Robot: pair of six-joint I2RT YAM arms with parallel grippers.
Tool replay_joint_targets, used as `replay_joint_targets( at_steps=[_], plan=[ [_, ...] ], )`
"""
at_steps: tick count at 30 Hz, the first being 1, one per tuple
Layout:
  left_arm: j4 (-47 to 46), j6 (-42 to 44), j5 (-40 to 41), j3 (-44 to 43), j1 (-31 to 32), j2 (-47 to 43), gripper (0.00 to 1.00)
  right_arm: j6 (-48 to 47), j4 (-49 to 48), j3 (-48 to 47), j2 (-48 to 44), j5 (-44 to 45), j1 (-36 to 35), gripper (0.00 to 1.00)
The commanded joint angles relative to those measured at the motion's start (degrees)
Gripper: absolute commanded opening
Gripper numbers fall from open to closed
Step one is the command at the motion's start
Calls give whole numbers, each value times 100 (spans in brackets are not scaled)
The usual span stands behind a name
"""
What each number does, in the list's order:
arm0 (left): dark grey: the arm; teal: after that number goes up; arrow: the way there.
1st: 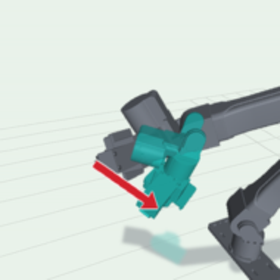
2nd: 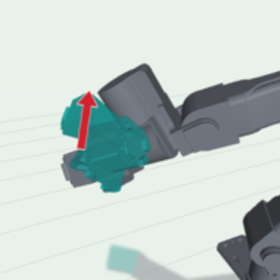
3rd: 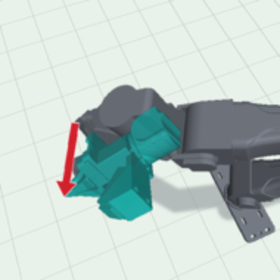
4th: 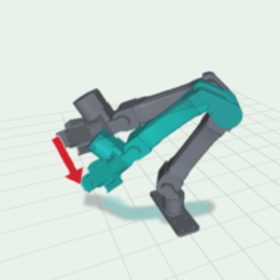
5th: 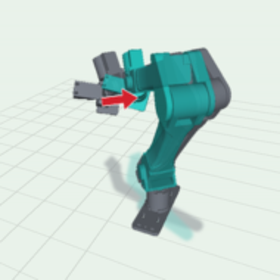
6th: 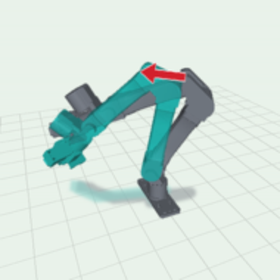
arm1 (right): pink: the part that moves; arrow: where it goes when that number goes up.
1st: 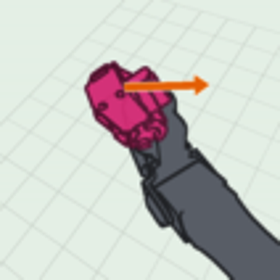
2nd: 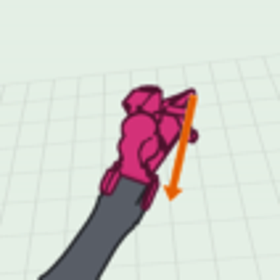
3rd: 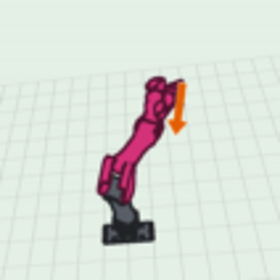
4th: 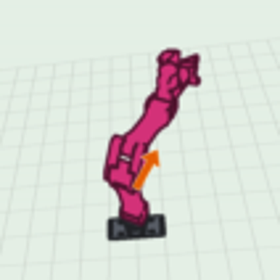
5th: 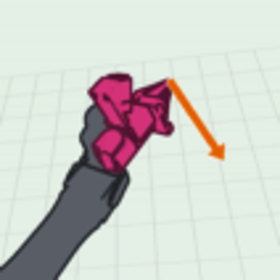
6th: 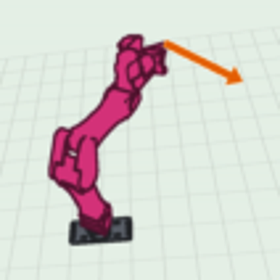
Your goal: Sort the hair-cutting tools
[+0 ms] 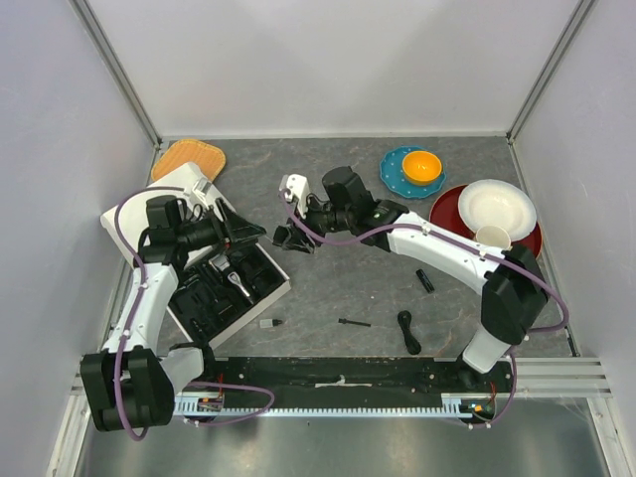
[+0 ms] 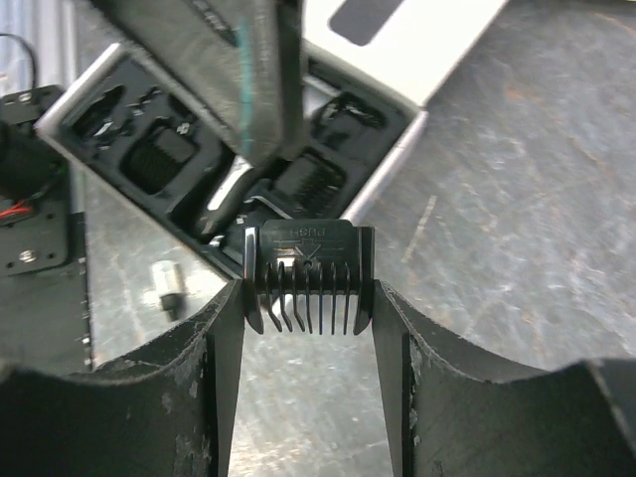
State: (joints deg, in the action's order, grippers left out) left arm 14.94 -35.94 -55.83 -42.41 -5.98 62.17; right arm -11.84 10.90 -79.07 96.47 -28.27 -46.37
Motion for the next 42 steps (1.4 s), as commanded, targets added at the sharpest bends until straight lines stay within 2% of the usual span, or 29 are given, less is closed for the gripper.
replay_joint_targets(
  at_steps=[1,6,12,18,22,27,30,32,33,34,37,38,40,42],
  plan=[
    [-536,-316,-806,-57,53,-223,68,138,18,190,-312,-443,-267,38],
    [-808,-545,-781,31,290,-223,69,120,18,225,-462,-407,-346,38],
    [-712,-537,-763,40,756,14,58,103,0,84,-392,-442,-364,38],
    [-545,-396,-622,23,782,14,47,102,-8,102,-374,-416,-373,38],
    [-423,-300,-631,23,782,76,35,129,-70,111,-357,-381,-390,38],
    [-237,-141,-596,31,782,111,29,146,-140,111,-330,-284,-382,38],
    [-176,-88,-587,23,782,146,19,164,-184,111,-321,-284,-382,38],
    [-167,-71,-587,14,782,190,4,182,-210,111,-330,-284,-382,38],
    [-158,-53,-578,14,782,207,2,190,-211,111,-330,-275,-382,39],
    [-158,-44,-560,5,782,208,2,251,-219,102,-321,-232,-390,40],
    [52,87,-192,-65,782,164,2,436,-176,32,-295,198,-390,60],
    [323,148,200,-170,782,155,2,593,-184,23,-304,321,-382,71],
    [658,386,764,-293,782,129,2,735,-184,23,-312,637,-382,77],
    [1175,578,1783,-504,774,85,2,980,-210,67,-347,849,-382,82]
  ],
)
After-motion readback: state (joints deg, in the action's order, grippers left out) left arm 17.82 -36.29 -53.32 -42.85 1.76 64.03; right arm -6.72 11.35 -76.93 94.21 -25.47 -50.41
